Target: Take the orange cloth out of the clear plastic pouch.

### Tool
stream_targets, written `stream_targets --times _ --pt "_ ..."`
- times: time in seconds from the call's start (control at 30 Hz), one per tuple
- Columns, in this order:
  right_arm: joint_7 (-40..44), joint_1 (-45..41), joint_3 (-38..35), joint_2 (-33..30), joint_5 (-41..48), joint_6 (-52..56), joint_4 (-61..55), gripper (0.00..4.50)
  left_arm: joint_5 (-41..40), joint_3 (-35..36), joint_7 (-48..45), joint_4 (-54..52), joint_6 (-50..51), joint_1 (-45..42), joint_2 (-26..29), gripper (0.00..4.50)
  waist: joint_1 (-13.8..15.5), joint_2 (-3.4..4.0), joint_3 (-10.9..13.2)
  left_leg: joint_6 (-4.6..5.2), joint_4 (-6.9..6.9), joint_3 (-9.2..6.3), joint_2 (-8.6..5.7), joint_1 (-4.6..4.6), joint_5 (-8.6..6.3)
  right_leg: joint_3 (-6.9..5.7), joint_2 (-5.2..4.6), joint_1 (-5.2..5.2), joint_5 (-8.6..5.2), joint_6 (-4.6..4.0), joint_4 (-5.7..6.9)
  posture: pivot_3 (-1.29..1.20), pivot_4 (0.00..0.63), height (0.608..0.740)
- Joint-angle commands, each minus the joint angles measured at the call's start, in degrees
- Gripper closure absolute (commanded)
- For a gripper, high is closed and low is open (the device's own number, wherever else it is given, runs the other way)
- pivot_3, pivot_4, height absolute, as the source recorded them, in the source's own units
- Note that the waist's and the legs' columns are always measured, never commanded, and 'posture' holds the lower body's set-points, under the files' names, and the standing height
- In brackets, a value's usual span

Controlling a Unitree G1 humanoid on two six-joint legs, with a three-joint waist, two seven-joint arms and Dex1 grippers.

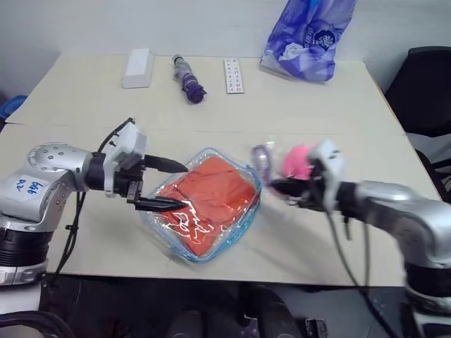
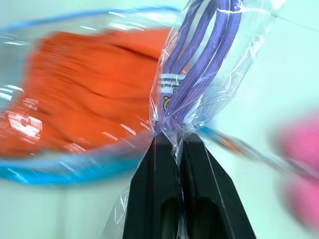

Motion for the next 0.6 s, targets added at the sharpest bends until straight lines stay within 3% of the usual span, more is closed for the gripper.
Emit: stream_targets --times 0.03,0.13,0.27,0.37,0.6 --pt "0.74 10.25 -13.34 -4.32 -1.58 0.27 -1.24 4.48 -1.46 -0.82 0.99 -2.71 0.14 -2.84 -2.58 0.0 0.41 -0.01 0.0 0.0 0.0 0.03 0.0 0.0 0.0 0.0 0.01 0.04 0.0 0.0 -0.02 0.0 0.15 0.74" --pt "-0.79 20.4 -17.7 -3.12 -5.41 -3.9 0.66 4.48 -0.69 -3.01 1.49 -2.02 -0.27 -5.35 -6.15 0.0 0.77 -0.05 -0.02 0.01 -0.04 0.11 -0.08 0.01 0.0 0.15 0.06 0.16 0.02 0.04 -0.01 0.0 0.15 0.74" --pt "-3.77 24.05 -16.0 0.48 -9.6 -10.07 4.15 4.48 0.39 -4.77 0.61 -0.86 -1.0 -7.25 -7.97 0.0 -0.37 -0.07 -0.02 -0.02 -0.04 0.39 -0.1 0.28 0.02 0.48 0.09 0.18 0.05 0.09 0.01 0.0 0.15 0.74" --pt "-4.64 24.78 -14.8 1.69 -12.06 -13.69 7.68 3.77 1.52 -6.08 -0.62 -0.24 -2.08 -8.03 -8.14 0.0 -0.91 -0.05 -0.03 -0.11 -0.05 0.46 -0.14 0.37 0.07 0.61 0.13 0.15 0.04 0.08 0.09 0.0 0.15 0.74" --pt "-1.48 25.44 -19.26 -1.49 -9.46 -13.16 6.28 1.31 1.83 -6.34 -2.28 0.24 -2.32 -8.39 -7.45 0.0 -0.51 -0.05 -0.03 -0.12 -0.04 0.44 -0.13 0.38 0.1 0.62 0.11 0.14 0.02 0.03 0.11 0.0 0.15 0.74"
